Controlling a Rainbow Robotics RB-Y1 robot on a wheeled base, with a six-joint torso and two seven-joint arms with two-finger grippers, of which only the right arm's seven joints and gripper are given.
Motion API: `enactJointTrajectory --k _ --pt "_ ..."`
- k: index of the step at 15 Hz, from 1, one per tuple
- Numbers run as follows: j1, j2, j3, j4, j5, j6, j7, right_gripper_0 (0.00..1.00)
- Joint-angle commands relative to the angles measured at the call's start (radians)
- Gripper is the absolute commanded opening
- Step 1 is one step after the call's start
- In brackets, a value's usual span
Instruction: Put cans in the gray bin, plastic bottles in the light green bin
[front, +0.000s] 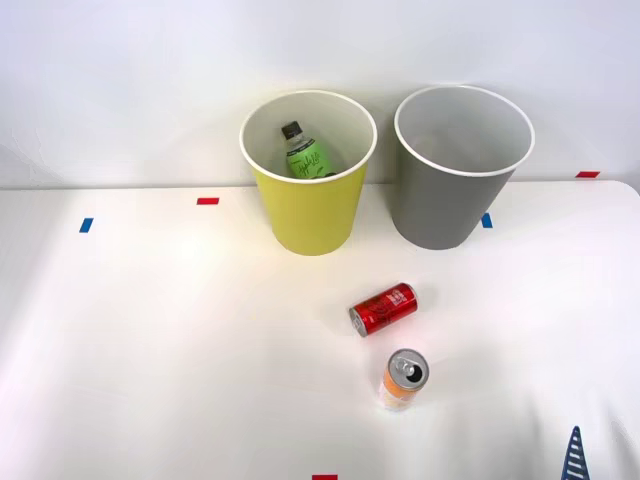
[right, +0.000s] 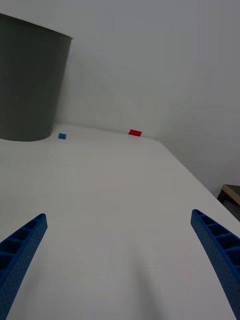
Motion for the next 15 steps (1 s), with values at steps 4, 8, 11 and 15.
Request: enactJointTrajectory --k 4,8,11,15 --pt "0.0 0.0 0.0 0.0 0.0 0.0 0.0 1.0" --pt "0.0 0.0 0.0 0.0 0.0 0.0 0.0 1.0" --pt "-0.046 0.032 -0.005 0.091 0.009 -0.008 0.005 1.0" --pt "-0.112 -0.084 -0.029 0.092 0.114 0.018 0.025 1.0"
